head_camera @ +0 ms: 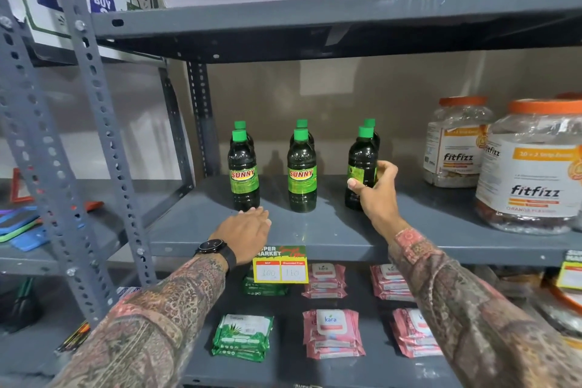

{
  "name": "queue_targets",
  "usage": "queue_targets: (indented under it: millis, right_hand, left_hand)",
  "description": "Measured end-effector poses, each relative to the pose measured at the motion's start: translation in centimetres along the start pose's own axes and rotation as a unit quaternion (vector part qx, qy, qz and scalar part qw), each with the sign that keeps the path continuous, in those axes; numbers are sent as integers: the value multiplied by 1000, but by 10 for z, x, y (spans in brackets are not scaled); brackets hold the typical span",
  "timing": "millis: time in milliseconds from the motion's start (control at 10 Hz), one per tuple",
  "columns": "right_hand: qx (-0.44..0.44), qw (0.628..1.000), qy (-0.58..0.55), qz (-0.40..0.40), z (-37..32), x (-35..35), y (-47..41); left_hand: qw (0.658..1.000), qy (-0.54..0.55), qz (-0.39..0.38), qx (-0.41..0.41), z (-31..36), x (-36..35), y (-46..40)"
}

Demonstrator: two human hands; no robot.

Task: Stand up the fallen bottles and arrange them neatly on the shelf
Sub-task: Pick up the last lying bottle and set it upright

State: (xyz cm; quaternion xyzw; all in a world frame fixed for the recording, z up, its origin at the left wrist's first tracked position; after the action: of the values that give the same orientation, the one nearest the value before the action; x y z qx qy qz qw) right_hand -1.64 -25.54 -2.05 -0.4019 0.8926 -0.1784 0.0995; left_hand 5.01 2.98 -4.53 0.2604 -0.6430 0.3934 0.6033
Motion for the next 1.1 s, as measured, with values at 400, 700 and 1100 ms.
queue_targets:
  millis: [400,700,1100]
  right_hand:
    - [24,995,97,26,11,-1,-7]
    - [39,980,185,65,7,-5,-5]
    - [58,974,205,78,0,-3,1]
  left_hand:
    - [1000,0,-1,1,-4,-2,-1]
    - [1000,7,-3,4,-7,-4,-4]
    - [1000,-5,-1,-2,-4,-1,-2]
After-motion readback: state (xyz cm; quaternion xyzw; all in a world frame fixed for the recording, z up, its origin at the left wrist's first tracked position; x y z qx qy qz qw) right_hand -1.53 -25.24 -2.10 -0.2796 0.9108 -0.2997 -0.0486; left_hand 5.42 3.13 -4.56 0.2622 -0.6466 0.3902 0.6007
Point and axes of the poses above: each hand's wrist, its own y-axis away from the middle knuckle, its own x-axis out of the back of the hand, z = x × y, the point moved 1 cm from there along -y, towards the middle knuckle, and after that the axes turned 4 degrees about -y, right-handed, at the moved point
